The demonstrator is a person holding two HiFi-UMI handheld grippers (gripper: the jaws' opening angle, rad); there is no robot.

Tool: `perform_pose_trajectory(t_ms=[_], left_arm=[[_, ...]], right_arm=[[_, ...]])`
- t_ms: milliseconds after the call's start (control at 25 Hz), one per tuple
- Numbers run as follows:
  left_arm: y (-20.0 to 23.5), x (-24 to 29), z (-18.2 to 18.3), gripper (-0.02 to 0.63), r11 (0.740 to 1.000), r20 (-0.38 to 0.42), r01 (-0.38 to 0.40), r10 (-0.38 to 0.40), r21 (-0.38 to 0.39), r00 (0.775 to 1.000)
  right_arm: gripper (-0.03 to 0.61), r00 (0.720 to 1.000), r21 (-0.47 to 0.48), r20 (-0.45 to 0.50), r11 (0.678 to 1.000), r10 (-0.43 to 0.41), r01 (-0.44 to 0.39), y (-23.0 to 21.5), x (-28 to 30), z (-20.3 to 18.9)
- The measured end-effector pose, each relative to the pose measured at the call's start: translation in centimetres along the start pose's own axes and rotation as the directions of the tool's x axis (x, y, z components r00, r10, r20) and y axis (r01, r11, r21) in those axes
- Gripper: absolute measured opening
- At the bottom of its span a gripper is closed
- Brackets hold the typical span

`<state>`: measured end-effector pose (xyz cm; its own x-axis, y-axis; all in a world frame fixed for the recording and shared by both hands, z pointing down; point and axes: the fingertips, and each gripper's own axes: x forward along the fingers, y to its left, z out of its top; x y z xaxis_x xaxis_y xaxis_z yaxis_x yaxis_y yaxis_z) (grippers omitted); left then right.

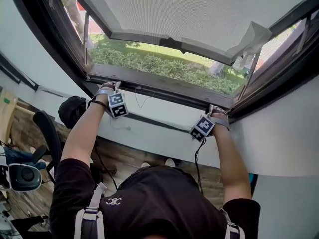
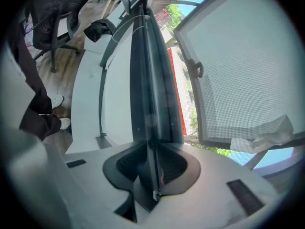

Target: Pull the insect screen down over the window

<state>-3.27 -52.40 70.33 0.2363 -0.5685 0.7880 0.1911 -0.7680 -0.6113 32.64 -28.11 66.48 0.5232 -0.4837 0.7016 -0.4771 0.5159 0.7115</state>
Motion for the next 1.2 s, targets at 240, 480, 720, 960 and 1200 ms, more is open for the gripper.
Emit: perform_pose_trajectory(t_ms=[240, 480, 720, 960, 1200], left_arm=[[0.7, -0.1, 0.1, 0.225, 1.0, 0.016, -0.004, 0.004, -0.01, 1.0], [0.4, -0.3, 0.2, 0.256, 0.999, 0.009, -0.027, 0.027, -0.028, 1.0], [0.7, -1.0, 0.2, 0.26, 0.996, 0.025, -0.018, 0.02, -0.085, 0.999], [1.5, -4.8, 2.1, 0.17, 0.944, 0.138, -0.077, 0.126, -0.32, 0.982], [3.3, -12.1, 4.8, 0.014, 0.651, 0.305, 0.005, 0.349, -0.759, 0.886]], right_arm=[[0.184, 0.999, 0.036, 0.028, 0.999, 0.032, -0.033, 0.8, 0.3, 0.2], [0.209, 0.999, 0.039, 0.023, 0.999, 0.029, -0.03, 0.9, -0.1, -0.1], [0.216, 0.999, 0.096, 0.05, 0.995, 0.015, -0.02, 0.7, -0.7, 0.0], [0.126, 0.965, 0.308, 0.242, 0.951, -0.104, 0.025, -1.5, -3.9, 1.9], [0.006, 0.794, 0.608, 0.562, 0.767, -0.231, -0.207, -4.4, -10.7, 7.5]])
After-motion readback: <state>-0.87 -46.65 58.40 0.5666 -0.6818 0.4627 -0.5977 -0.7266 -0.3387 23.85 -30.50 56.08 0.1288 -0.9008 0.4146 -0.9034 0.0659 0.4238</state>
